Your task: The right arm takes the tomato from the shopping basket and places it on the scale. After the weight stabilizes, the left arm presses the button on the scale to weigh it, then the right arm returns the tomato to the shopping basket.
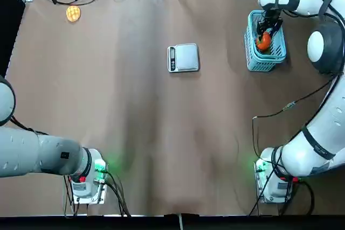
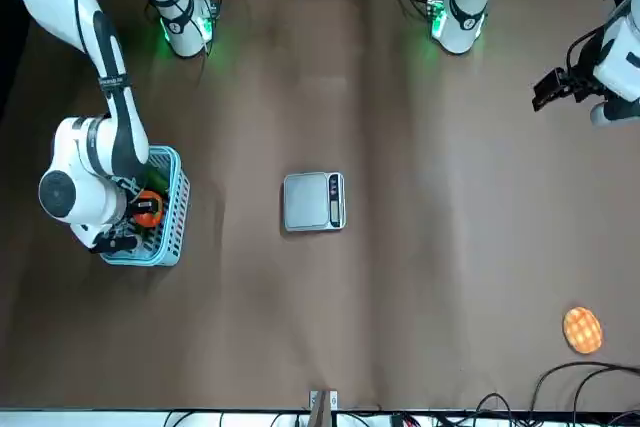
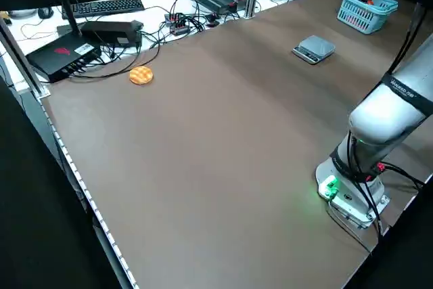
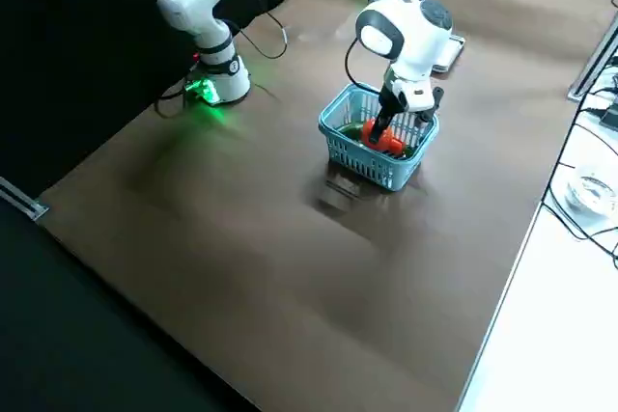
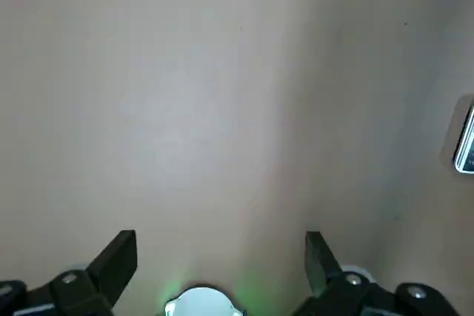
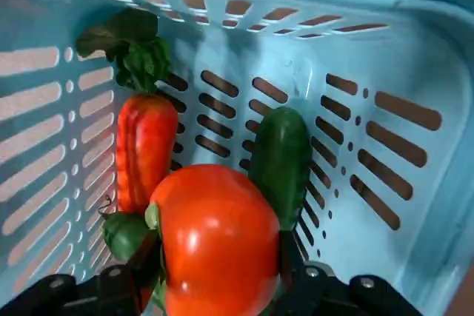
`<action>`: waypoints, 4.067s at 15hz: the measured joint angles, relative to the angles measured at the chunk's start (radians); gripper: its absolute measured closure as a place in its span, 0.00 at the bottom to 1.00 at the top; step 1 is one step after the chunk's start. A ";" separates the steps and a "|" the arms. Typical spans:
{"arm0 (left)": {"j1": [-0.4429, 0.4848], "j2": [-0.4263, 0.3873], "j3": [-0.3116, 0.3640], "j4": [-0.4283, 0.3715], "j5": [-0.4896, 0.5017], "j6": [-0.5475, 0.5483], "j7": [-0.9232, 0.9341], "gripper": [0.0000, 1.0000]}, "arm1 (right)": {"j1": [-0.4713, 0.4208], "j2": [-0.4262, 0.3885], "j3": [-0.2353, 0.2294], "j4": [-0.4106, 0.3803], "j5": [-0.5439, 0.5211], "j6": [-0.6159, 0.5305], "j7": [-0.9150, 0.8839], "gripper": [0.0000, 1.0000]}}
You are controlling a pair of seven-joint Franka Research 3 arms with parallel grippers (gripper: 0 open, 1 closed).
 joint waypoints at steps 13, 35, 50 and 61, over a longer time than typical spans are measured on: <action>-0.002 0.000 -0.001 0.000 0.000 -0.006 0.000 0.00 | 0.000 -0.171 0.001 0.086 0.000 -0.093 0.000 0.00; -0.004 0.000 -0.024 0.002 0.000 -0.006 0.016 0.00 | -0.240 -0.381 0.213 0.321 0.016 -0.531 -0.050 0.01; -0.004 0.000 -0.025 0.002 0.000 -0.021 0.016 0.00 | -0.210 -0.378 0.227 0.335 0.025 -0.521 -0.051 0.01; -0.004 0.000 -0.025 0.002 0.000 -0.022 0.016 0.00 | -0.193 -0.378 0.228 0.335 0.024 -0.519 -0.051 0.01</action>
